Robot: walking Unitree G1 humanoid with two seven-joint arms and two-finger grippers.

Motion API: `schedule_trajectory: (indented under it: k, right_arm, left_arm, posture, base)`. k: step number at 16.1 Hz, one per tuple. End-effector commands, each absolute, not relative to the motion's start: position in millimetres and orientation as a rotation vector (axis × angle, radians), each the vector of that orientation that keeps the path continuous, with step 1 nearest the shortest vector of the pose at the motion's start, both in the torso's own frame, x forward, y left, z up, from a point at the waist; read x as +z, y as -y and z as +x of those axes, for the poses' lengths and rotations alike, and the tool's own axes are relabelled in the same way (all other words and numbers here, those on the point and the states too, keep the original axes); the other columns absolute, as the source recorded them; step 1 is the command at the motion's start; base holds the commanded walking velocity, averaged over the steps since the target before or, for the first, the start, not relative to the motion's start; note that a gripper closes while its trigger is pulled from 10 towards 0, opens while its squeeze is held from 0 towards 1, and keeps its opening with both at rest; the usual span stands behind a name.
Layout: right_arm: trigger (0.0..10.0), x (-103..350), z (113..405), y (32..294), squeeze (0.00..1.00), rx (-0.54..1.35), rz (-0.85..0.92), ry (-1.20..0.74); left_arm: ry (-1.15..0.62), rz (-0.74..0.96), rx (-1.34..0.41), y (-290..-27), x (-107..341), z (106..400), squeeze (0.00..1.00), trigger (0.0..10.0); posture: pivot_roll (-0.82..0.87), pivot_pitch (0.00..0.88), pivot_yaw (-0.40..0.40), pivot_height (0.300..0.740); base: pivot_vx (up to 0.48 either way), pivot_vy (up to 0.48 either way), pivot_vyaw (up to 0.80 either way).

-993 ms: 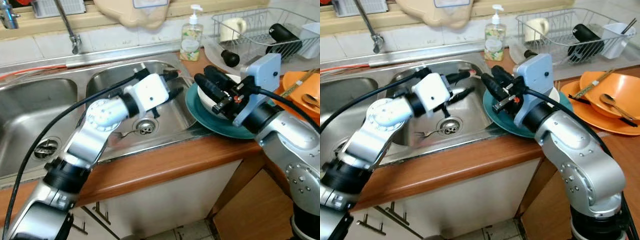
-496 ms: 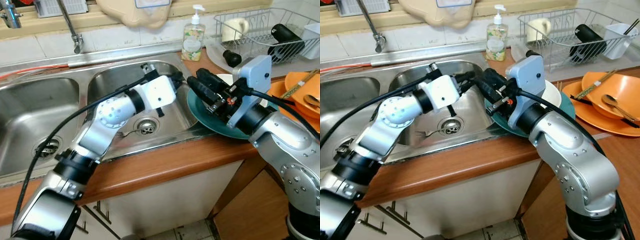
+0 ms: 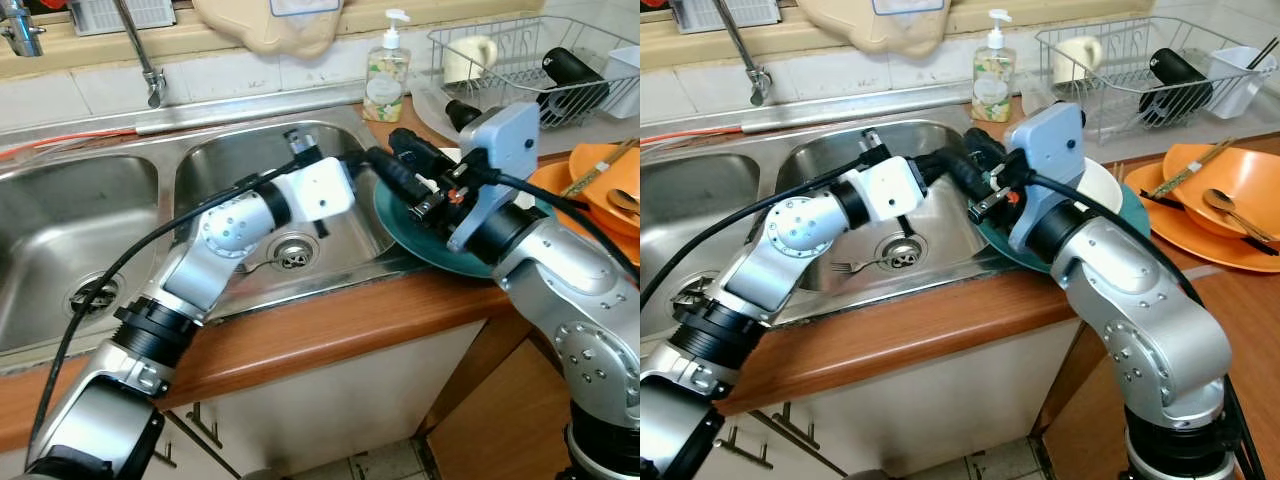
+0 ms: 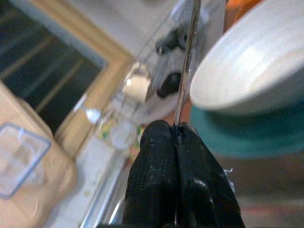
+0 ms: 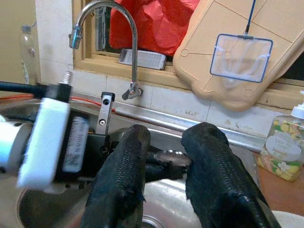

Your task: Kitchen organization

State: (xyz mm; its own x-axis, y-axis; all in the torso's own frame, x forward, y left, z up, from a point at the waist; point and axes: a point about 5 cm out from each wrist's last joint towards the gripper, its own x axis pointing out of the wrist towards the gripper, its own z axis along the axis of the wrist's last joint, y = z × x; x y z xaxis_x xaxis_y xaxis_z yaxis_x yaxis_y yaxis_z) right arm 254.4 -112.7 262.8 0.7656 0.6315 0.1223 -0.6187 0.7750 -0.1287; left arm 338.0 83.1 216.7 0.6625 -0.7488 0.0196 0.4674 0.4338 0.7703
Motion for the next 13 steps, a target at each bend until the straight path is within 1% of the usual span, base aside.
schedule_trajectory:
  k: [1,3,4,7,8,9,10,11,12,13]
  right_arm:
    - [10.0,257,253,113,0.00,0.680,-0.119,0.128]
    - [10.0,249,251,115,0.00,0.687,-0.156,0.085]
    - [10.0,243,247,115,0.00,0.710,-0.176,0.054]
    - [10.0,237,242,113,0.00,0.750,-0.202,0.018]
    - [10.0,232,239,111,0.00,0.779,-0.223,-0.005]
    - [10.0,231,238,110,0.00,0.789,-0.233,-0.011]
    - [10.0,231,238,110,0.00,0.793,-0.238,-0.011]
    - [10.0,231,238,109,0.00,0.796,-0.242,-0.010]
    - [10.0,231,238,109,0.00,0.798,-0.244,-0.008]
    - [10.0,231,239,108,0.00,0.801,-0.247,-0.006]
  left_arm:
    - [0.330,0.848,-0.728,-97,216,346,0.00,0.0]
    - [0.258,0.855,-0.712,-107,209,349,0.00,0.0]
    - [0.185,0.875,-0.700,-117,201,352,0.00,0.0]
    - [0.097,0.893,-0.682,-129,190,356,0.00,0.0]
    - [0.007,0.899,-0.670,-136,176,360,0.00,0.0]
    - [-0.041,0.908,-0.674,-138,169,361,0.00,0.0]
    - [-0.093,0.909,-0.683,-140,162,361,0.00,0.5]
    - [-0.173,0.918,-0.704,-143,154,361,0.00,2.7]
    - [-0.234,0.905,-0.698,-145,148,361,0.00,10.0]
    - [-0.306,0.889,-0.690,-148,141,361,0.00,10.0]
  posture:
    - [-0.08,0.000,0.068,0.740]
    - [-0.09,0.000,0.072,0.740]
    - [-0.09,0.000,0.074,0.740]
    - [-0.08,0.000,0.074,0.740]
    - [-0.08,0.000,0.073,0.740]
    - [-0.08,0.000,0.073,0.740]
    - [-0.08,0.000,0.074,0.740]
    - [-0.08,0.000,0.074,0.740]
    - [-0.08,0.000,0.075,0.740]
    - [-0.08,0.000,0.078,0.740]
  base:
    - [0.000,0.000,0.00]
    - [0.000,0.000,0.00]
    - [0.000,0.000,0.00]
    - [0.000,0.000,0.00]
    - [0.000,0.000,0.00]
    - [0.000,0.000,0.00]
    - [0.000,0.000,0.00]
    - [0.000,0.000,0.00]
    - [0.000,0.000,0.00]
    - [0.000,0.000,0.00]
